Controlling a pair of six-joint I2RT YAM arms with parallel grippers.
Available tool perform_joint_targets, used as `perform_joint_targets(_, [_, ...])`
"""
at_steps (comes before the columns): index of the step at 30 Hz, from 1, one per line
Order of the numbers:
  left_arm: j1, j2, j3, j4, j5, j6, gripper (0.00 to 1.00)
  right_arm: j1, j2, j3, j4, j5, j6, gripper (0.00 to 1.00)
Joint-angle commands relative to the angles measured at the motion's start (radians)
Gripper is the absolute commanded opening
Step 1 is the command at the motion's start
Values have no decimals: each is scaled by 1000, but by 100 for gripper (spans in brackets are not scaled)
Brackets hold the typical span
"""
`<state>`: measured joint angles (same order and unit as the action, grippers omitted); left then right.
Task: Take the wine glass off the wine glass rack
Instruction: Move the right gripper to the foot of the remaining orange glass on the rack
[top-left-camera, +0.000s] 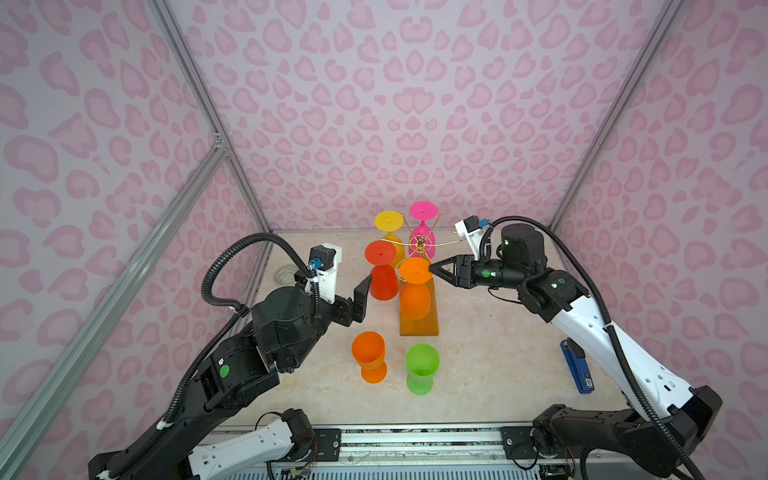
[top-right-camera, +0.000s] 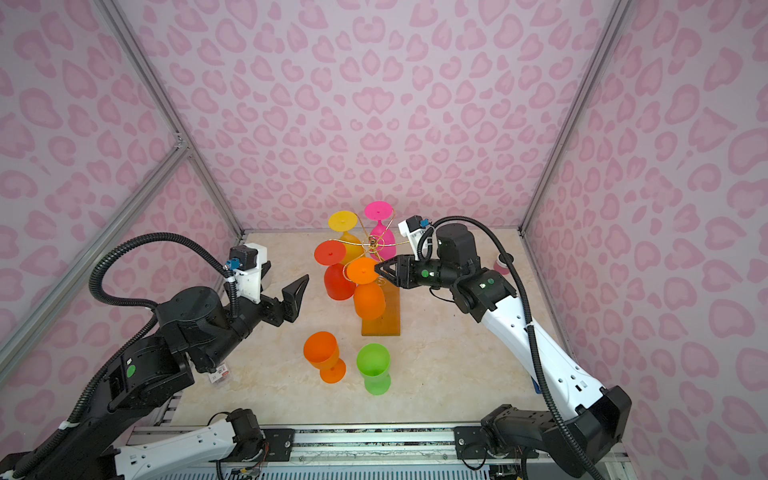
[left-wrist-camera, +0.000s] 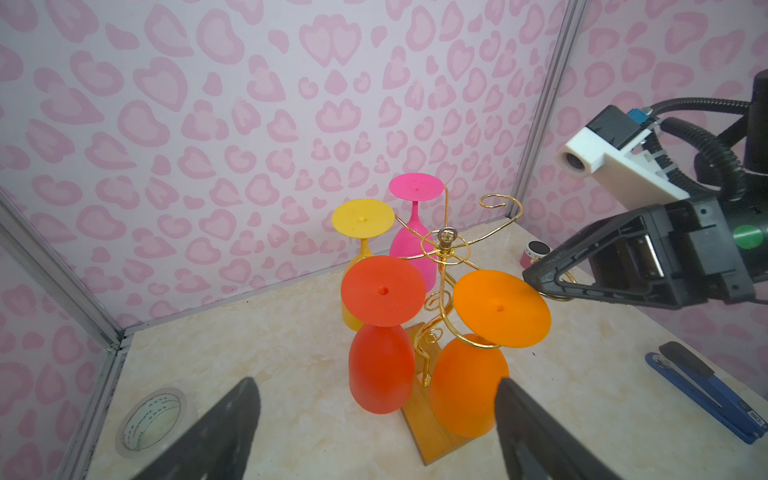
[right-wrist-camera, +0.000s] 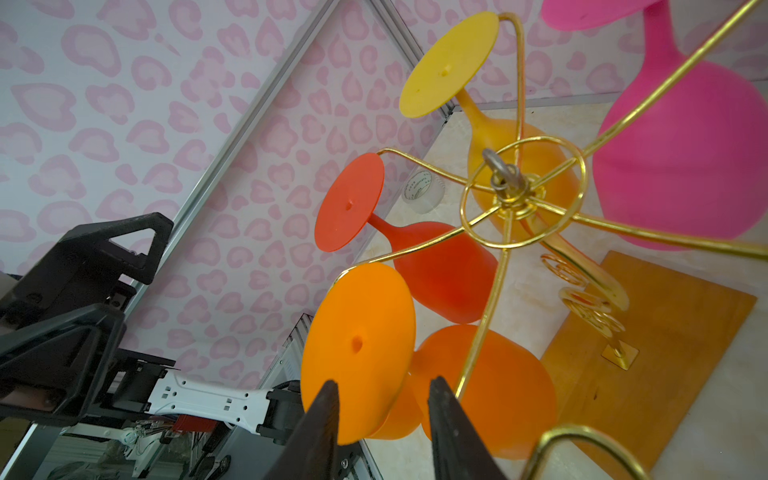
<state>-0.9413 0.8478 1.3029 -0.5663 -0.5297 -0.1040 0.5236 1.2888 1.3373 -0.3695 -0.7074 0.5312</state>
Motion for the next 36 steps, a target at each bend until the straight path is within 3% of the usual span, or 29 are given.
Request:
perform_joint_targets(1, [2, 2, -2, 46, 5, 7, 90, 6, 9, 5, -4, -9, -1, 38])
perform_joint_targets(16, [13, -4, -19, 53, 17, 8, 90, 35, 48, 45, -28, -12, -10, 36])
perform_joint_targets(36, [28, -20, -43, 63, 37, -5, 90, 45, 60, 35, 34, -34, 37, 11])
